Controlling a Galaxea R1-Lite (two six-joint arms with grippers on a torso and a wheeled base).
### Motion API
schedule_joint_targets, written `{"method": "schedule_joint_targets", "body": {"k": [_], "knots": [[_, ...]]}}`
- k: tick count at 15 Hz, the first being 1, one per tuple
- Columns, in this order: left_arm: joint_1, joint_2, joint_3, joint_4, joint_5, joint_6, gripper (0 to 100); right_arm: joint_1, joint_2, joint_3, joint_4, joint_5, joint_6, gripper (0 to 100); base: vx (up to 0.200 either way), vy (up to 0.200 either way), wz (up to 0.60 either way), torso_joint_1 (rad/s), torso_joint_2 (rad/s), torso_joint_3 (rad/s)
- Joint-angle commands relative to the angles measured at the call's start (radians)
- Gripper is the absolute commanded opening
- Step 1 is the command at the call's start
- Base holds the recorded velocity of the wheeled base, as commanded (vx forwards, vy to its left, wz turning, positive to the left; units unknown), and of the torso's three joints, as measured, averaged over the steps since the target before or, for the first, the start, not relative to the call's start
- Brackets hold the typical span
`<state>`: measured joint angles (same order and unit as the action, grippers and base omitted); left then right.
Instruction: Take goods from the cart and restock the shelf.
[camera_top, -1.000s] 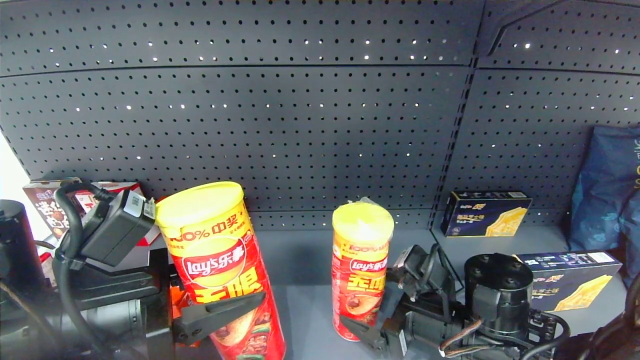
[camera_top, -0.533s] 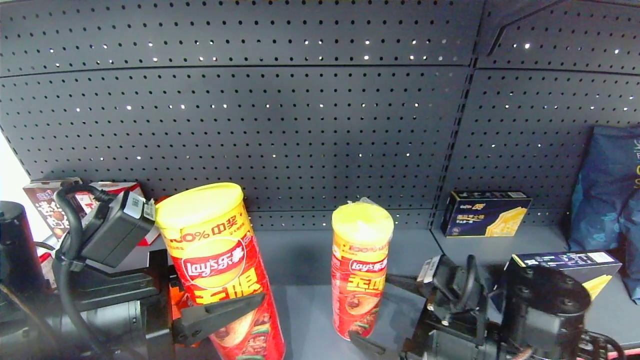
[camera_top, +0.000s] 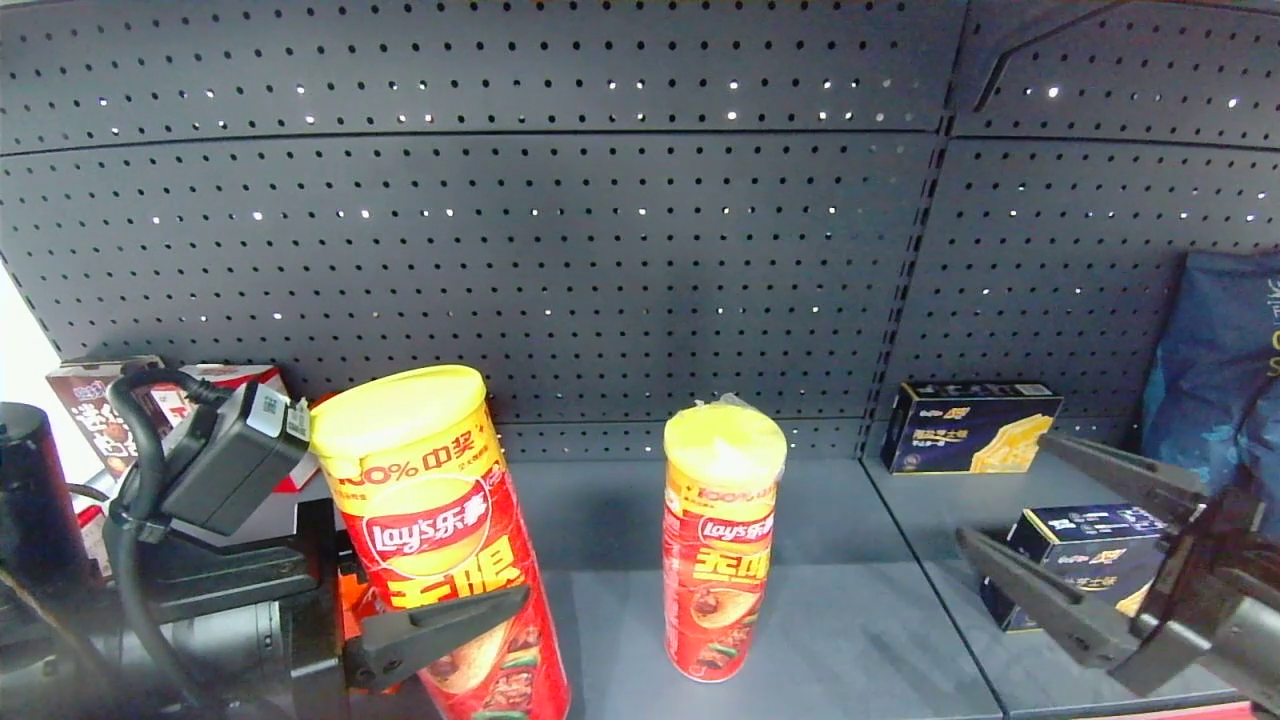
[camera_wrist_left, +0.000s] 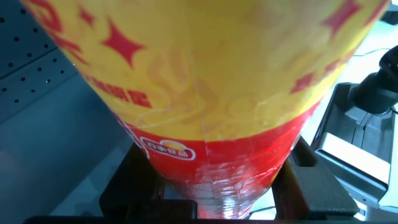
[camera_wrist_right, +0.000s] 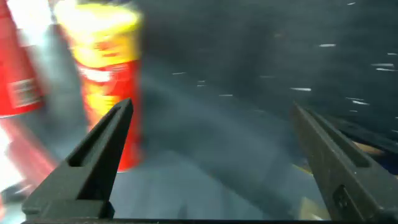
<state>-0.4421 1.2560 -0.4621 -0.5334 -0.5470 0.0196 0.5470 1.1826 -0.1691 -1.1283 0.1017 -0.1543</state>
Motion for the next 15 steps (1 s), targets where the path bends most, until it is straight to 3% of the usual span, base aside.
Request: {"method": "schedule_joint_targets", "body": {"k": [1, 4, 7, 9, 10, 12, 14, 15], "knots": [[0.002, -0.001, -0.001, 0.003, 0.004, 0.002, 0, -0.153, -0.273, 0.020, 0.151, -0.045, -0.010, 100, 0.000, 0.000, 0.00, 0.000, 0.00, 0.000], [0.002, -0.004, -0.020, 0.006, 0.065, 0.003, 0, -0.237, -0.517, 0.046, 0.456, -0.247, -0.005, 100, 0.000, 0.000, 0.00, 0.000, 0.00, 0.000], [-0.001, -0.012, -0.020, 0.009, 0.070, 0.003, 0, -0.328, -0.794, 0.165, 0.693, -0.432, -0.004, 100, 0.000, 0.000, 0.00, 0.000, 0.00, 0.000], [-0.004, -0.012, -0.023, 0.007, 0.068, 0.005, 0, -0.332, -1.089, 0.169, 1.004, -0.399, 0.004, 100, 0.000, 0.000, 0.00, 0.000, 0.00, 0.000], [-0.004, -0.012, -0.024, 0.007, 0.067, 0.005, 0, -0.329, -1.112, 0.169, 1.068, -0.410, 0.018, 100, 0.000, 0.000, 0.00, 0.000, 0.00, 0.000], [-0.004, -0.010, -0.010, 0.007, 0.065, 0.007, 0, -0.329, -1.091, 0.169, 1.053, -0.398, 0.038, 100, 0.000, 0.000, 0.00, 0.000, 0.00, 0.000], [-0.007, -0.010, -0.007, 0.003, 0.062, 0.007, 0, -0.329, -1.091, 0.169, 1.055, -0.275, 0.042, 100, 0.000, 0.000, 0.00, 0.000, 0.00, 0.000], [-0.010, -0.010, -0.009, 0.001, 0.056, 0.007, 0, -0.329, -1.091, 0.169, 1.055, -0.109, 0.036, 100, 0.000, 0.000, 0.00, 0.000, 0.00, 0.000]]}}
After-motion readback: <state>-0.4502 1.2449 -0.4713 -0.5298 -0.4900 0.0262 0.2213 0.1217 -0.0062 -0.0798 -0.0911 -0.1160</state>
